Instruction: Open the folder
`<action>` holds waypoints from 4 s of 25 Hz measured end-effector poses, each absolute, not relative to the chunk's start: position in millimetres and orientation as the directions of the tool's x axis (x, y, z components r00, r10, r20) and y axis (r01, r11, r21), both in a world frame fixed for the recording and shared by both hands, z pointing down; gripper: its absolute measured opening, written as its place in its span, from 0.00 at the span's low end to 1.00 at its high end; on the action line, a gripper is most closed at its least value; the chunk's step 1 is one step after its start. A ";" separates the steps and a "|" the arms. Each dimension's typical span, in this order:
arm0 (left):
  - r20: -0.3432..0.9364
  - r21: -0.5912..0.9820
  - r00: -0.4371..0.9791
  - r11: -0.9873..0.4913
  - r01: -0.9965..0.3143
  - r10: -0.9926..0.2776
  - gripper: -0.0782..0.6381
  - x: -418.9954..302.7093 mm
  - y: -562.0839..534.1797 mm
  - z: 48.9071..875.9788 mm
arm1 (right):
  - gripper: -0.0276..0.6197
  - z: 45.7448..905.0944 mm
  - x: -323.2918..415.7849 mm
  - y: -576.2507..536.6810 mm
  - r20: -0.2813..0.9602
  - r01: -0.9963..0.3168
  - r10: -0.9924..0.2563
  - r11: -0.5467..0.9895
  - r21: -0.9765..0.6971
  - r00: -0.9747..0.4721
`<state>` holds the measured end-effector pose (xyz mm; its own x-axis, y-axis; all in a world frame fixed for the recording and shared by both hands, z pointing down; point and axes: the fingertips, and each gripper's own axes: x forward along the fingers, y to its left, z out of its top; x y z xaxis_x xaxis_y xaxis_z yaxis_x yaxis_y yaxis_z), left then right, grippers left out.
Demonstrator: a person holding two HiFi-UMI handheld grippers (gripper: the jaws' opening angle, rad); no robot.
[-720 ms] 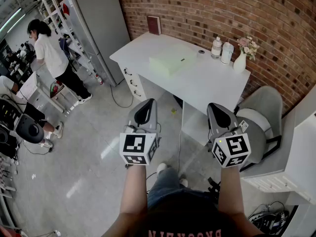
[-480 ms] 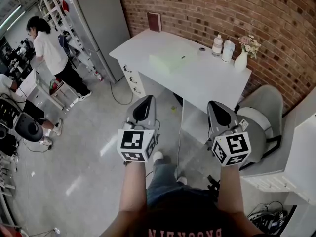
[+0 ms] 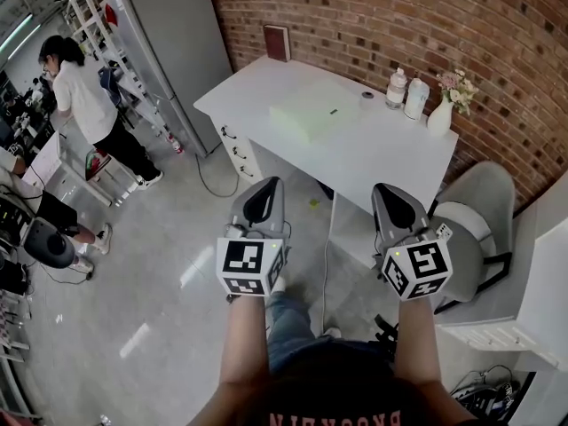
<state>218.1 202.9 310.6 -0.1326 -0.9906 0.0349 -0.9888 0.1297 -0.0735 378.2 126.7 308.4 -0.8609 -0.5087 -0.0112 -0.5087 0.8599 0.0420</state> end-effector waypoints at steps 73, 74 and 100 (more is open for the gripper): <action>0.232 -0.085 0.568 -0.598 -0.797 -0.789 0.11 -12.4 -277.2 399.5 | 0.04 396.0 171.2 -247.0 0.186 -0.959 -0.940 0.276 -0.070 -0.284; 0.238 -0.085 0.579 -0.611 -0.787 -0.780 0.11 -8.0 -279.5 401.3 | 0.04 396.8 174.3 -247.1 0.188 -0.962 -0.943 0.265 -0.073 -0.274; 0.593 -0.057 0.693 -0.880 -0.472 -0.410 0.30 59.1 -205.2 533.8 | 0.04 460.7 214.3 -150.7 0.325 -0.990 -0.945 -0.015 -0.142 -0.033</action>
<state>59.1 -205.2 533.8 0.6927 -0.4098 0.5934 -0.4717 -0.8799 -0.0570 214.3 -150.7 460.7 -0.0326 -0.9451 0.3251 -0.9897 -0.0147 -0.1421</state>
